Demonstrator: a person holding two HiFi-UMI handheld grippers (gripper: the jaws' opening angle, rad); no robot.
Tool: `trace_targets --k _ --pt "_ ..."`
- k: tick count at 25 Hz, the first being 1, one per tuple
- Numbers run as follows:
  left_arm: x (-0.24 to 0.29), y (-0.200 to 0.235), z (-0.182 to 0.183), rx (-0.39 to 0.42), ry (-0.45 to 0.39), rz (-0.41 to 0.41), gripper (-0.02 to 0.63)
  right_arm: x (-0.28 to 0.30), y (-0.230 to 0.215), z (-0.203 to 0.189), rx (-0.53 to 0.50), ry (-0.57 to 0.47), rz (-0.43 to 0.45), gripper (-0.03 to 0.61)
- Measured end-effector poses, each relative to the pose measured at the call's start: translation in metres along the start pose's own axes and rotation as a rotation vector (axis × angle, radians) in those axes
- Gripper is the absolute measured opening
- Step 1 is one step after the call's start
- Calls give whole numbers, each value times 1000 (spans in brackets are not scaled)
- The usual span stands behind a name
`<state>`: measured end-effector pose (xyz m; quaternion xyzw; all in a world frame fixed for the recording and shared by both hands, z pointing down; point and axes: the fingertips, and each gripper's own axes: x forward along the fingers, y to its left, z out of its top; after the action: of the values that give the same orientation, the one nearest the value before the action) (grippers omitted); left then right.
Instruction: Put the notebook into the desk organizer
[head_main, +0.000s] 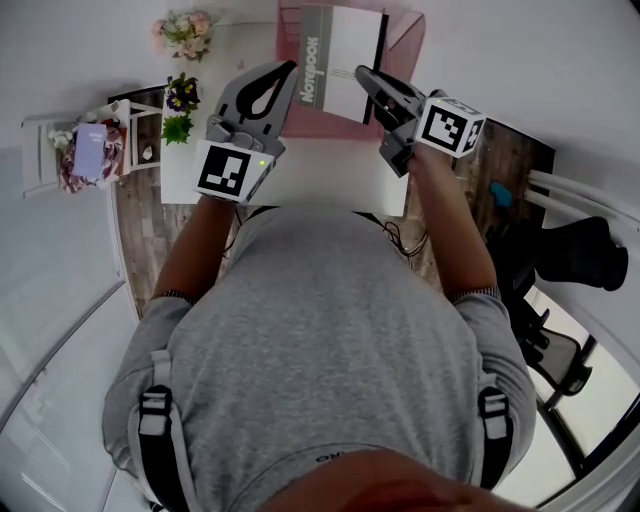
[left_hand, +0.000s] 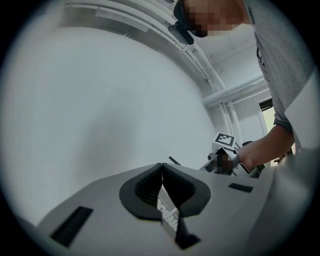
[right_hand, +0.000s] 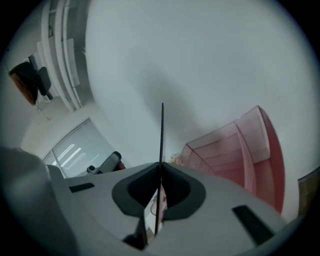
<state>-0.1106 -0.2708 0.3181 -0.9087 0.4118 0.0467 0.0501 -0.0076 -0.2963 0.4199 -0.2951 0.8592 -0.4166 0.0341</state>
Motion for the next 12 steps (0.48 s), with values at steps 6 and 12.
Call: trace_targets --k 6,12 --pt "7 4 -5 0 12 -10 20 22 -15 -16 149 130 7 20" --pt "10 6 -8 -9 15 -9 20 34 -40 -26 172 187 -63 20"
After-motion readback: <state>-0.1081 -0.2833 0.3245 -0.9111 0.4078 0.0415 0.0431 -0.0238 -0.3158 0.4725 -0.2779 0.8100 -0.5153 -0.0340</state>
